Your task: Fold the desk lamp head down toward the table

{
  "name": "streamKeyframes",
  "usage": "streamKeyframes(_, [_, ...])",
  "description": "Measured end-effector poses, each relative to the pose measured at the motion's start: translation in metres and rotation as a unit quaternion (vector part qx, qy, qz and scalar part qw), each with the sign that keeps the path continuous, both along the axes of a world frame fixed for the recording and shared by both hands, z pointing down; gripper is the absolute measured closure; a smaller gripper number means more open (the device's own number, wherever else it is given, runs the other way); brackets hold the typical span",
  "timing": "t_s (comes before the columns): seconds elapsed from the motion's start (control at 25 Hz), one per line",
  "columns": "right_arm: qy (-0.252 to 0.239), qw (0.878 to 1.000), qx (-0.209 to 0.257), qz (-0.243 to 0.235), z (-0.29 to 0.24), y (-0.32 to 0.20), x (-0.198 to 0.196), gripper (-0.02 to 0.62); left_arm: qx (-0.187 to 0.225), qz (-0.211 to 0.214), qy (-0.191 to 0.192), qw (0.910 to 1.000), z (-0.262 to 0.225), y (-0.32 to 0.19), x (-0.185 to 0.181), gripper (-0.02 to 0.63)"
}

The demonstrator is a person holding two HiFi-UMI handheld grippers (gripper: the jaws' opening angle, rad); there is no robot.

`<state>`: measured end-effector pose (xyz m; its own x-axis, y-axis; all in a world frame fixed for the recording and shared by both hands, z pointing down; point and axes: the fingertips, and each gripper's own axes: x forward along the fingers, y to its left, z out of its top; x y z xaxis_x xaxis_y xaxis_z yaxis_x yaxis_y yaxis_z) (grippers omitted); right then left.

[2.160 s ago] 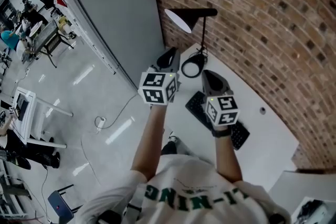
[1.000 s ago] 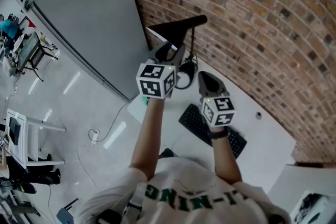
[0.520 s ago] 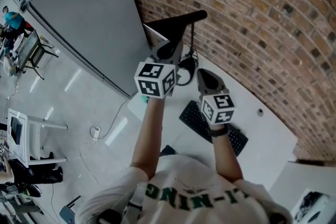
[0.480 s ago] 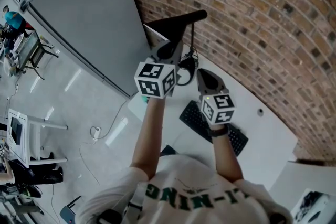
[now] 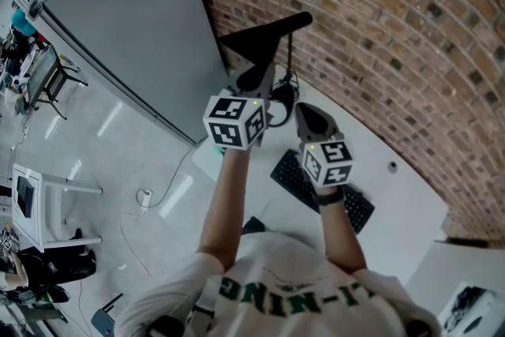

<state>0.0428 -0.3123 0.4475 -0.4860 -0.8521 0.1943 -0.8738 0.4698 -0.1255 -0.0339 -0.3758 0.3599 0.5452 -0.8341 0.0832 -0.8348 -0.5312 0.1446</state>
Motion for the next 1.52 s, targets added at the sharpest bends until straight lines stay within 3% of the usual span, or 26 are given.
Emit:
streamKeyframes(0.88, [-0.005,1.0,-0.022,0.004,0.015,-0.002,0.001,0.589,-0.023,-0.006,0.015,0.9996,0.023,0.004,-0.003,0.581])
streamKeyframes(1.12, [-0.003,1.0,-0.03,0.006,0.021,-0.001,0.003,0.59,-0.033,-0.012,0.003,0.9994,0.038,0.005,-0.003,0.581])
streamKeyframes(1.52, [0.001,0.999,-0.041,0.005,0.03,-0.002,0.0,0.589,-0.064,-0.005,0.038,0.9972,0.063,0.003,-0.002,0.589])
